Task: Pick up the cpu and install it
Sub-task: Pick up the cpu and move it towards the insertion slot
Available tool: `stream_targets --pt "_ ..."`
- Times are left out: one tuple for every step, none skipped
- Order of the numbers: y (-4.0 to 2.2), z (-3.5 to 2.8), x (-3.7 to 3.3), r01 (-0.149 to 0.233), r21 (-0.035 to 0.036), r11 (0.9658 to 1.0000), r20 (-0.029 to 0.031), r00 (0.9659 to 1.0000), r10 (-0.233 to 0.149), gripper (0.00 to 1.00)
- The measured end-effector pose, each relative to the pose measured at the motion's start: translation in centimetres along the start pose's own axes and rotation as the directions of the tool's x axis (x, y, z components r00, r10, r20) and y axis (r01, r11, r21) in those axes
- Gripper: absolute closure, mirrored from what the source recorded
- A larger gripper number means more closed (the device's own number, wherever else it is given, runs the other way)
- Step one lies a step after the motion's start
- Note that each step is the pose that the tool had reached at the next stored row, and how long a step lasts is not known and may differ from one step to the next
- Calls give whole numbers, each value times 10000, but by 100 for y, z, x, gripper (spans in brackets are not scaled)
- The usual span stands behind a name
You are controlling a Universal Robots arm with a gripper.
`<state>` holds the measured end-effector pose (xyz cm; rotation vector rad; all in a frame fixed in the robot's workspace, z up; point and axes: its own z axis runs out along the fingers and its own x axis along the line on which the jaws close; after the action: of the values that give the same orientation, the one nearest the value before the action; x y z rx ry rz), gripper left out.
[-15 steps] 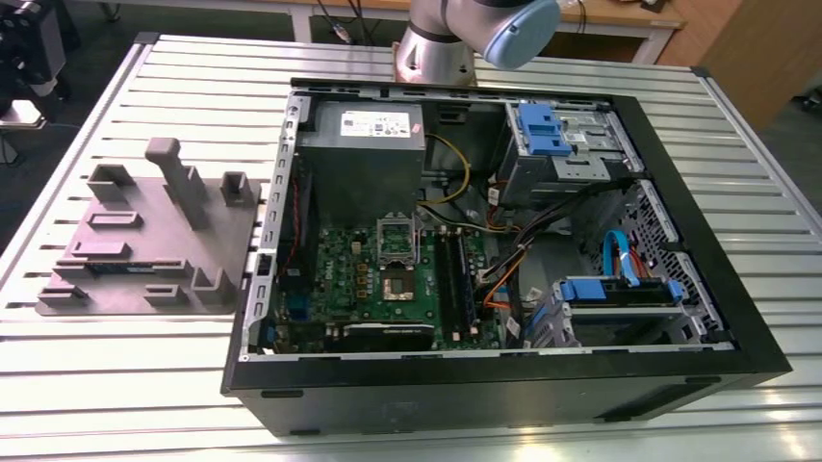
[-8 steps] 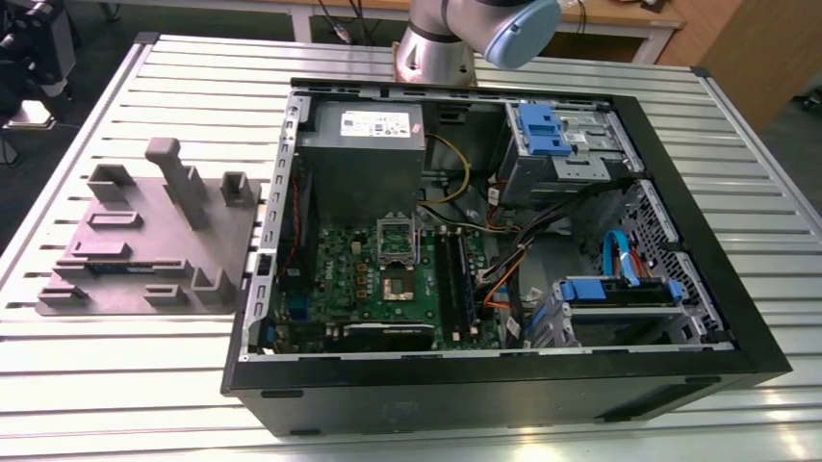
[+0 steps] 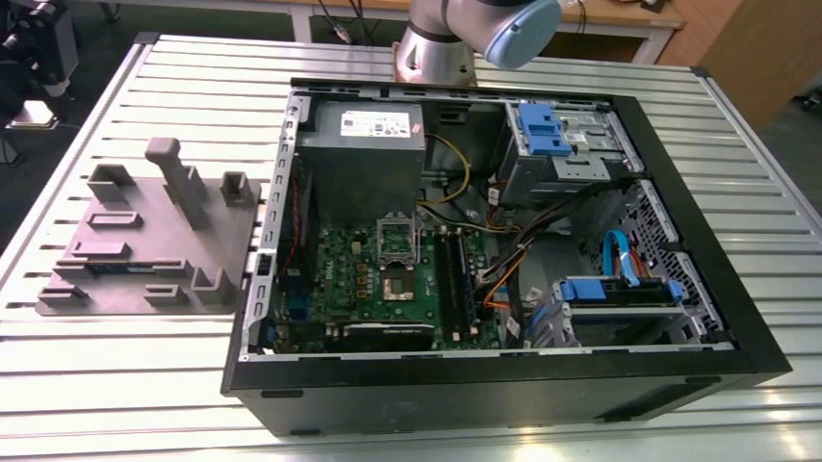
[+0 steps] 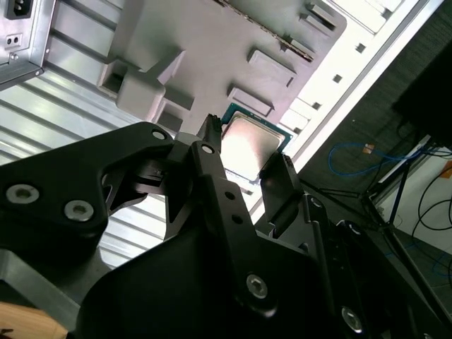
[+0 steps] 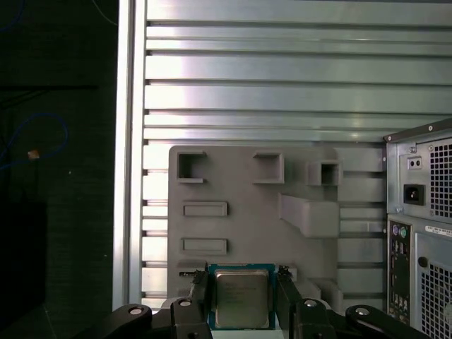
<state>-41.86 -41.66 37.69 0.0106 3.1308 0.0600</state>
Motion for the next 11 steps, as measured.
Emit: stream_targets --pt "0 0 -3 0 0 10000 -1 10000 0 53" --pt "0 -1 -11 1 1 10000 -1 10000 -1 53" --pt "0 0 -19 1 0 10000 -1 10000 -1 53" --pt "0 1 -22 1 -1 10000 1 10000 -1 53" --pt "0 1 -24 1 -1 10000 0 10000 -1 53" --pt "0 0 -26 0 0 10000 0 10000 0 53" --pt "0 0 -29 1 0 10000 -1 10000 -1 53" --pt "0 0 -31 1 0 10000 -1 10000 -1 53" --pt "0 1 -31 0 0 10000 0 10000 0 53" --pt "0 0 -34 1 0 10000 0 10000 -1 53" --pt "0 0 -36 1 0 10000 -1 10000 -1 53"
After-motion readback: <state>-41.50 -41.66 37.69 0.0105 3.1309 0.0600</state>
